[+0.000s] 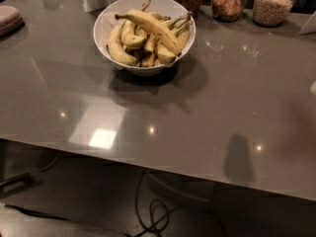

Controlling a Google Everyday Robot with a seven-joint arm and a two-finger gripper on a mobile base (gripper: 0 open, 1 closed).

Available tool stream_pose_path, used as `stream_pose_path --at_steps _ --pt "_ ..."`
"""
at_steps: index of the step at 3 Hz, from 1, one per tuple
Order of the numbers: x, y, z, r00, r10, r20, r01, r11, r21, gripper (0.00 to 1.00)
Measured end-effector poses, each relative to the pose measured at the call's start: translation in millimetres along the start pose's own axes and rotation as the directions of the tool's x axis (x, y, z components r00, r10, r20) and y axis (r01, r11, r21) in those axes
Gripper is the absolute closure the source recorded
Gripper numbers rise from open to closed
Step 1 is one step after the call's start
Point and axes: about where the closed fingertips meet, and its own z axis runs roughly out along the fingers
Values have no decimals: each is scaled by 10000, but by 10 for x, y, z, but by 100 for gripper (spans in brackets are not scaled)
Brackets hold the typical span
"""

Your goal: Pick banana from white bowl

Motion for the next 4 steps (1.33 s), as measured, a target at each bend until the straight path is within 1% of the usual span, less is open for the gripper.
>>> stream_pose_path --at_steps 1,2,3,4 --pt "-1 0 1 10000 2 6 -2 10000 -1 0" --pt "-300 -88 203 9911 412 1263 -386 9990 -233 0" --pt "-860 -322 639 9262 1321 3531 -1060 9901 -924 0" --pt "-1466 -562 1021 8143 1896 5485 -1062 9779 -1803 0"
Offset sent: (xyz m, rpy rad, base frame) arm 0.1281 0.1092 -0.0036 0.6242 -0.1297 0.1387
